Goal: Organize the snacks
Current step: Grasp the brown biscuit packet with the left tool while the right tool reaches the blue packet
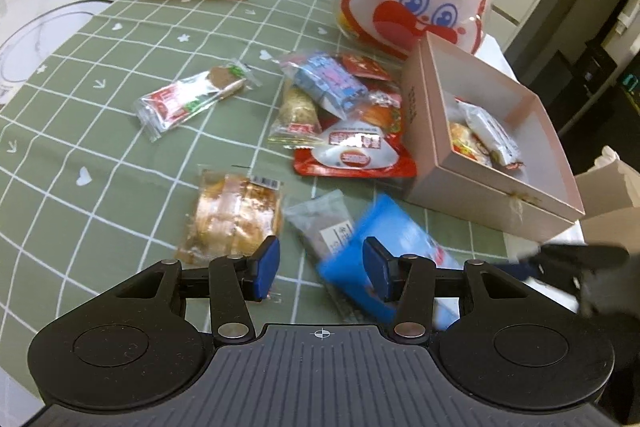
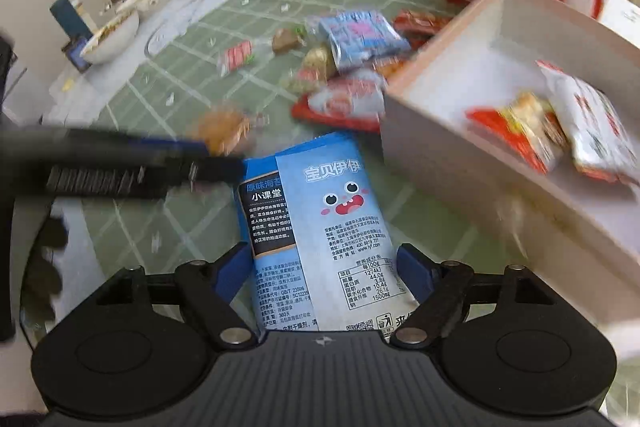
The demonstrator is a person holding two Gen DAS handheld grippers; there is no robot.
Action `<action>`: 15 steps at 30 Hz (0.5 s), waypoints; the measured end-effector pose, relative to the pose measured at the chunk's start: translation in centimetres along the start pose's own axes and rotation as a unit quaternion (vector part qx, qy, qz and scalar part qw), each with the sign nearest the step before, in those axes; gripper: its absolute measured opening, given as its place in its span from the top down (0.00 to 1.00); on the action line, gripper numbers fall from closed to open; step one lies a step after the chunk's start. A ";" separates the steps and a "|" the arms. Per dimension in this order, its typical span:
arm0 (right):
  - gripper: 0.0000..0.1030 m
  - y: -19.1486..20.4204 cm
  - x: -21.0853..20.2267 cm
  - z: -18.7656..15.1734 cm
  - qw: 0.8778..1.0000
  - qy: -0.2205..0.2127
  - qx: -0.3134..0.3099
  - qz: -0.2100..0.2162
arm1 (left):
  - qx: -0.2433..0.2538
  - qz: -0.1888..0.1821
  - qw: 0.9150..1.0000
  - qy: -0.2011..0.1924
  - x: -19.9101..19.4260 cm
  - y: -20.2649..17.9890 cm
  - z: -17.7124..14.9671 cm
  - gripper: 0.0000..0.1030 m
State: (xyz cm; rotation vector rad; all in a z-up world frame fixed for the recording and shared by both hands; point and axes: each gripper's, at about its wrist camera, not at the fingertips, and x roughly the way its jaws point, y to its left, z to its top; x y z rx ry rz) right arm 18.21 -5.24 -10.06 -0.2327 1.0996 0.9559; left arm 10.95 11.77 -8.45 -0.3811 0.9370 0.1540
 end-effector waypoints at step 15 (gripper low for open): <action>0.22 4.6 -2.7 -7.0 0.997 -0.014 -0.019 -0.069 | 0.092 0.068 0.993 0.024 4.1 -4.8 -0.7 0.44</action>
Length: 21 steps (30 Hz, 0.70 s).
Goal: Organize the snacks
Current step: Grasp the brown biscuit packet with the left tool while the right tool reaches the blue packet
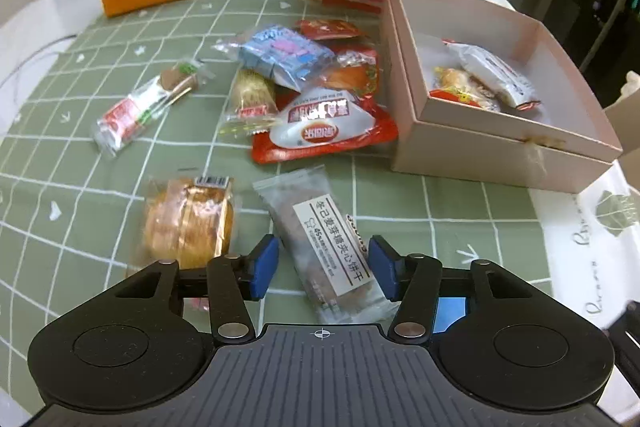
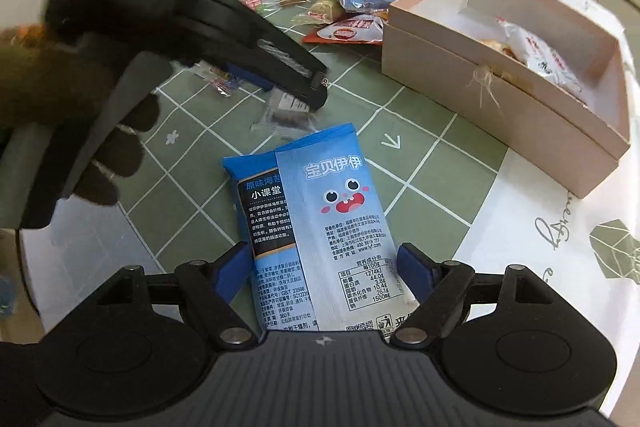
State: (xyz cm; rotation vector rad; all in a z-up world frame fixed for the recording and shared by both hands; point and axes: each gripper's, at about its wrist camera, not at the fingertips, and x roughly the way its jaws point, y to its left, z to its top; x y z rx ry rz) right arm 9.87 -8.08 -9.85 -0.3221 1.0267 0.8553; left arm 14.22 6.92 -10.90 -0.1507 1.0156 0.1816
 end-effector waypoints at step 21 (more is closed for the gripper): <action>0.19 -1.1 -2.3 4.5 0.998 -0.030 0.052 0.010 | -0.065 -0.067 0.996 0.009 -7.7 4.5 -11.3 0.75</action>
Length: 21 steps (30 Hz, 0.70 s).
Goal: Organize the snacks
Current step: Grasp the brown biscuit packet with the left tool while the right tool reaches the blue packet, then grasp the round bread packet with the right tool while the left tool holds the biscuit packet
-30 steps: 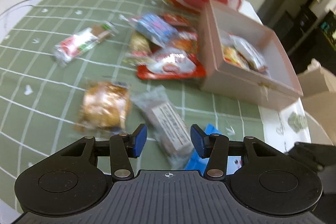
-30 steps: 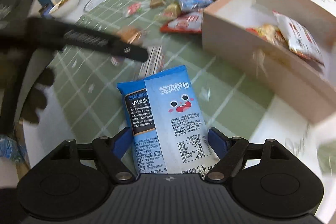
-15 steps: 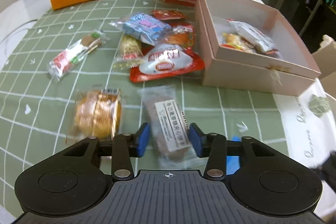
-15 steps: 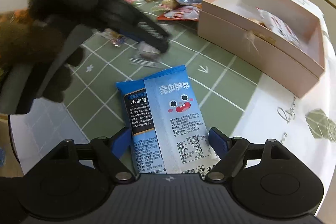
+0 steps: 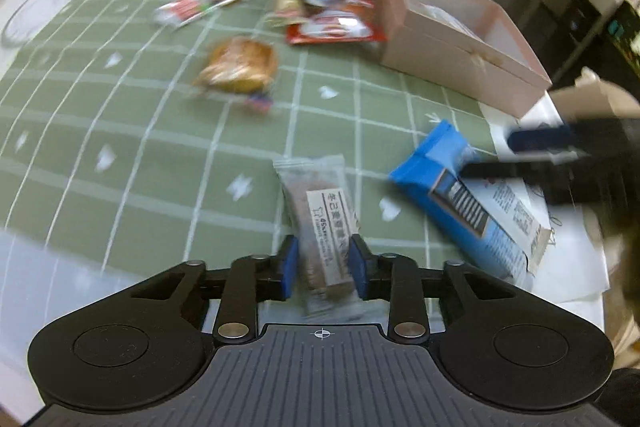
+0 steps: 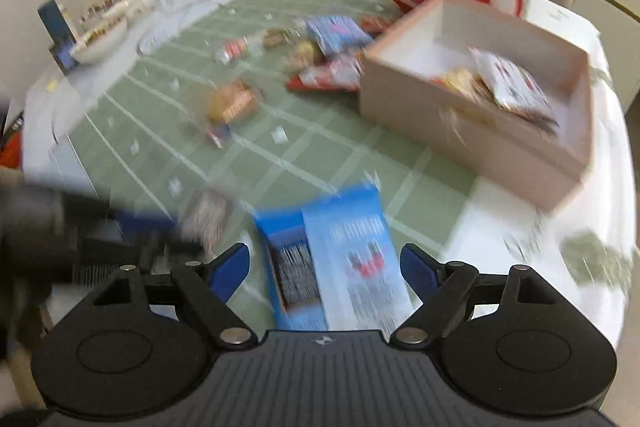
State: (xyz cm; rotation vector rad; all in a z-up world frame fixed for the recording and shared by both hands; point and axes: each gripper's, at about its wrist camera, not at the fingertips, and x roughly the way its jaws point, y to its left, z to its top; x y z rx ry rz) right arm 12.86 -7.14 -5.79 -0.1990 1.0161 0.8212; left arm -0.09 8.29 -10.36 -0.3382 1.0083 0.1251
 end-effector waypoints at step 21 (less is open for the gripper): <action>0.48 6.8 8.4 6.8 0.996 0.080 -0.026 -0.033 | -0.031 -0.025 0.999 -0.030 -1.9 1.2 -1.0 0.79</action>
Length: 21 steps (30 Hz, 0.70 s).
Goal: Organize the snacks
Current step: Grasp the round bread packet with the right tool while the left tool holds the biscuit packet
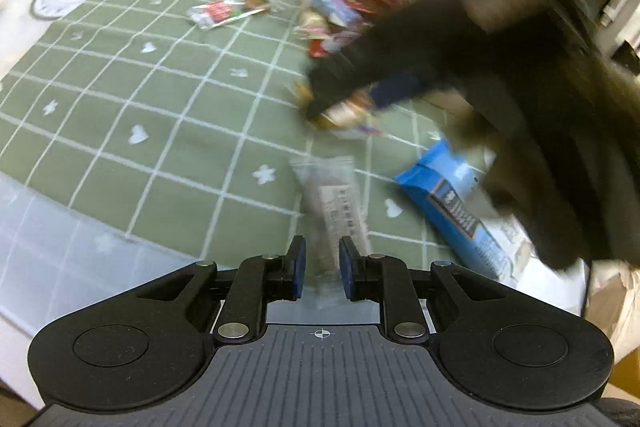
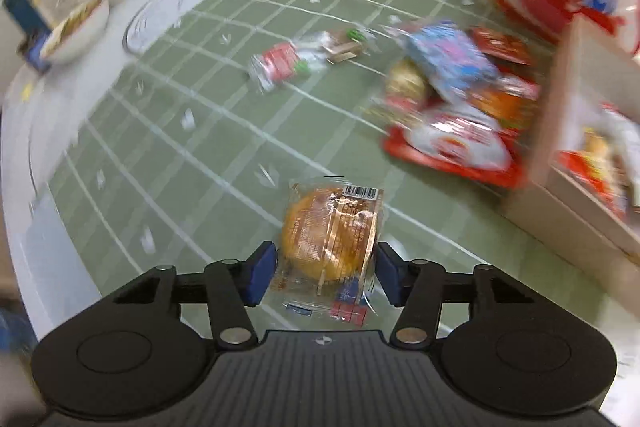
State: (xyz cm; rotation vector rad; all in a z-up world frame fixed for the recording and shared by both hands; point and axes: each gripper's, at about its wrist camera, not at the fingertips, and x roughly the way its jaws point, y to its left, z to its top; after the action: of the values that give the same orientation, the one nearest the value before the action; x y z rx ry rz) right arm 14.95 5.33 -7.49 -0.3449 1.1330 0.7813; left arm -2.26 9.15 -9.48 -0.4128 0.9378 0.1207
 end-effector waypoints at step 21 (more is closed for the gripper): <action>0.47 -8.3 -7.0 -13.5 0.993 -0.086 0.048 -0.060 | 0.131 0.087 0.988 0.002 2.5 -5.5 -0.5 0.76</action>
State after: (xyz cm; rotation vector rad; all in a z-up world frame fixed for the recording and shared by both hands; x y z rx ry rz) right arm 10.27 -11.39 -7.79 -0.2576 0.9747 0.6366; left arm 0.38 3.74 -10.13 -0.0886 0.9775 0.1528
